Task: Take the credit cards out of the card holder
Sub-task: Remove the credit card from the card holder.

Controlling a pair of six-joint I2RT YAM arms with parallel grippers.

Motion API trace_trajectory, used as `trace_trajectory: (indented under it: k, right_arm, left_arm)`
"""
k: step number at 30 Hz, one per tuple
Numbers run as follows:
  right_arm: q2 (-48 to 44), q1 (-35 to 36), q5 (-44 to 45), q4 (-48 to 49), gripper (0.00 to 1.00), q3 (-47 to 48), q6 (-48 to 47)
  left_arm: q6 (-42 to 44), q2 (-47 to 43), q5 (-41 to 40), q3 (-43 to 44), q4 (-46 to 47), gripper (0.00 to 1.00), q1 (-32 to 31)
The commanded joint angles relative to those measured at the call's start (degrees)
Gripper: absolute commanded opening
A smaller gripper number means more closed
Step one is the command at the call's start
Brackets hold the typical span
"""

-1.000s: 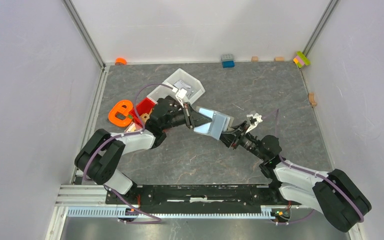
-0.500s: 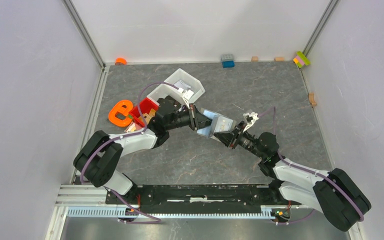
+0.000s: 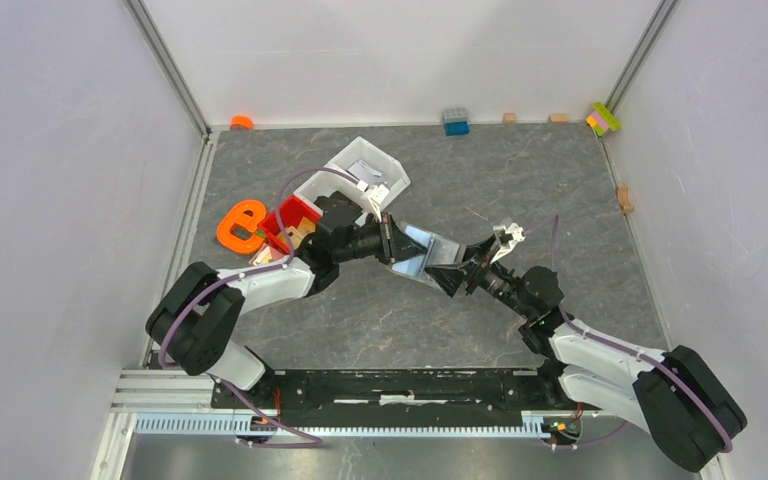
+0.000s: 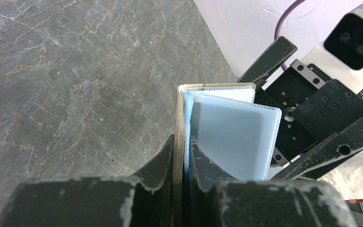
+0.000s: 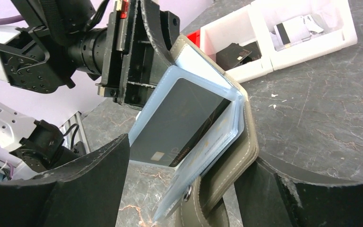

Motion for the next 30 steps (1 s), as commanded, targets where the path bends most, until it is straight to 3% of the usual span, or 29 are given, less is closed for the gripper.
trace_trajectory:
  k: [1, 16, 23, 27, 30]
  right_arm:
    - [0.7, 0.1, -2.1, 5.1, 0.8, 0.5, 0.2]
    - [2.8, 0.1, -3.1, 4.6, 0.84, 1.6, 0.8]
    - [3.8, 0.1, -2.6, 3.2, 0.82, 2.3, 0.8]
    - [3.6, 0.1, 1.0, -2.5, 0.82, 3.4, -0.5]
    - [3.2, 0.1, 3.5, -5.1, 0.75, 3.7, -0.8]
  left_arm:
    - [2.3, -2.5, -0.7, 2.3, 0.8, 0.08, -0.2]
    - [2.3, -3.2, -0.5, 1.9, 1.3, 0.06, -0.2]
    - [2.3, -3.3, -0.5, 1.8, 1.4, 0.06, -0.2]
    - [2.7, -4.4, -1.4, 1.3, 1.5, 0.06, -0.2]
    - [2.9, -4.8, -1.8, 1.0, 1.4, 0.06, -0.2]
